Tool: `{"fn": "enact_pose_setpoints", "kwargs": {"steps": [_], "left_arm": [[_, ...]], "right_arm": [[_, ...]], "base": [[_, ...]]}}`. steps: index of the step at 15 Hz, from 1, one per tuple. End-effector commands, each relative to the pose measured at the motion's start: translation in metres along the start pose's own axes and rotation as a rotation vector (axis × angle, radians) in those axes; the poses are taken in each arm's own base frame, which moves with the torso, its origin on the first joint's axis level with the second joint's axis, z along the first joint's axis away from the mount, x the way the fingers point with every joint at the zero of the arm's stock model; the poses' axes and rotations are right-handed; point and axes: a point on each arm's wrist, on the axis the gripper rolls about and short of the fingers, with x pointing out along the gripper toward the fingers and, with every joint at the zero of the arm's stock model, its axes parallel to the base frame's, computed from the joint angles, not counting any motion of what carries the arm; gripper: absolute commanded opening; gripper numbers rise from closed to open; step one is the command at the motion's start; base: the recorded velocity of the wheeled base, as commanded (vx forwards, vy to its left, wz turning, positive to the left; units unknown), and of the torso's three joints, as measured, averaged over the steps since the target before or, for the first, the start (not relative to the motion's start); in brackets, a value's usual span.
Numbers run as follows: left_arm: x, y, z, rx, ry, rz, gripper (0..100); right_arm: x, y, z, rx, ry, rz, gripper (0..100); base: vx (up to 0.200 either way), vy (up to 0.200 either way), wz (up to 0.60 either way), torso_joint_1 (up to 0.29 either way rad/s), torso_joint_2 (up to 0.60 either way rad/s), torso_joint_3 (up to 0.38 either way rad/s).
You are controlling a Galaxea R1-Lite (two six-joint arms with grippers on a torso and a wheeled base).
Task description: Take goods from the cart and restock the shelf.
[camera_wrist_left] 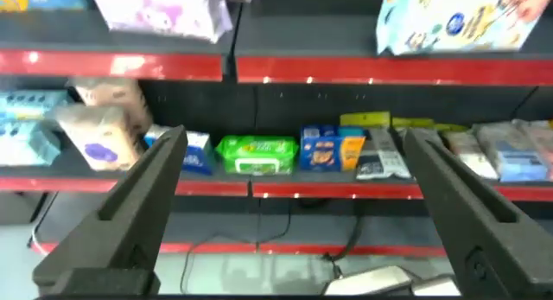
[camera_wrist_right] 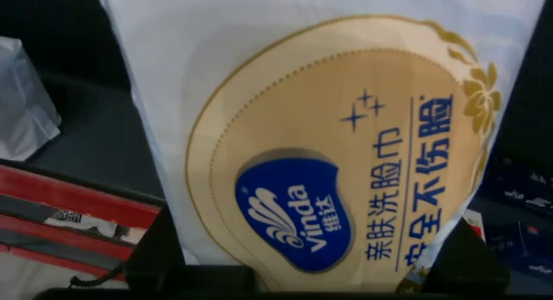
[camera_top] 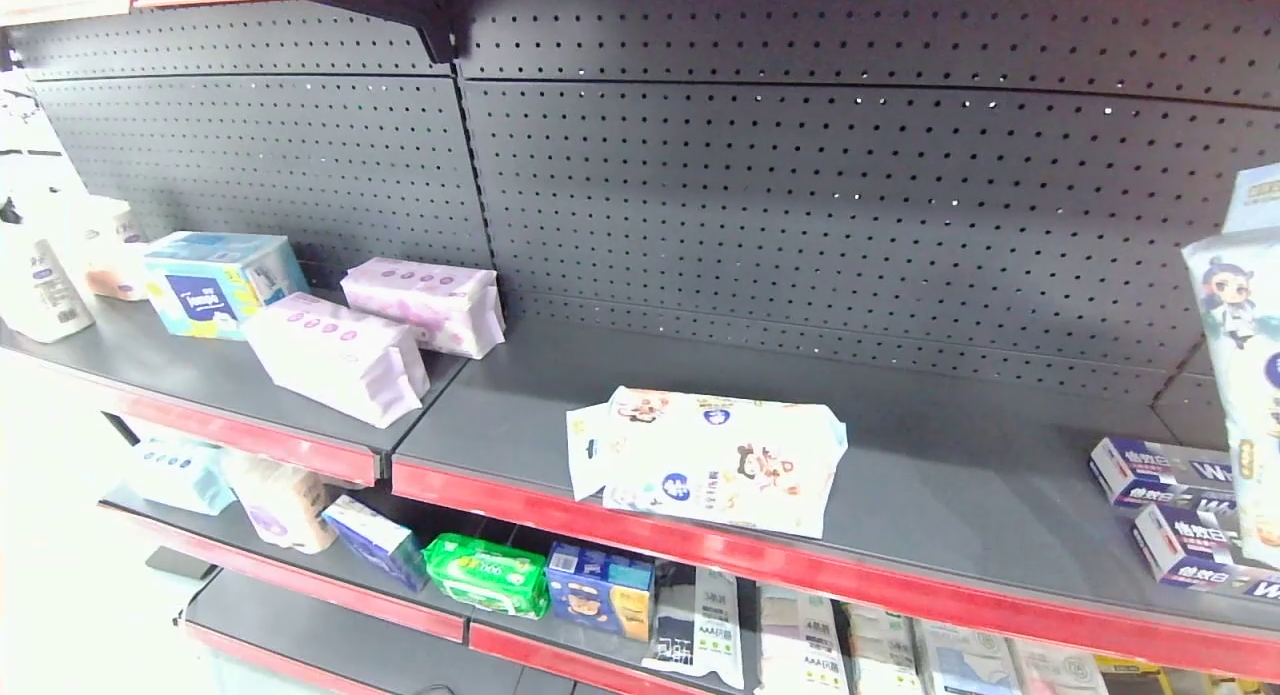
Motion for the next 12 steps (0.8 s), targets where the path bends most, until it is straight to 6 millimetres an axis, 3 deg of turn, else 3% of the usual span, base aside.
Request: {"fn": "enact_pose_setpoints", "kwargs": {"steps": [1,4,5,9,12], "left_arm": [[0.001,0.0,-0.008,-0.005,0.008,0.009,100],[0.007,0.0,-0.018,-0.002,0.047,0.011,100],[0.012,0.0,-0.027,0.001,0.082,0.028,100],[0.02,0.0,-0.036,-0.008,0.083,0.039,100],[0.03,0.0,-0.04,-0.003,-0.012,0.041,100]], "right_arm": [[0.005,0.003,0.004,-0.028,0.003,0.075,0],[0.01,0.009,0.017,-0.08,0.017,0.17,0],[0.021,0.014,0.027,-0.096,0.033,0.236,0],[0.055,0.025,0.029,-0.101,0.105,0.382,0],[0.08,0.032,0.032,-0.113,0.144,0.426,0]], "base": [[0.0,0.0,0.0,0.0,0.0,0.0],[0.0,0.0,0.0,0.0,0.0,0.0],[0.0,0.0,0.0,0.0,0.0,0.0],[0.0,0.0,0.0,0.0,0.0,0.0],[0.0,0.0,0.0,0.0,0.0,0.0]]}}
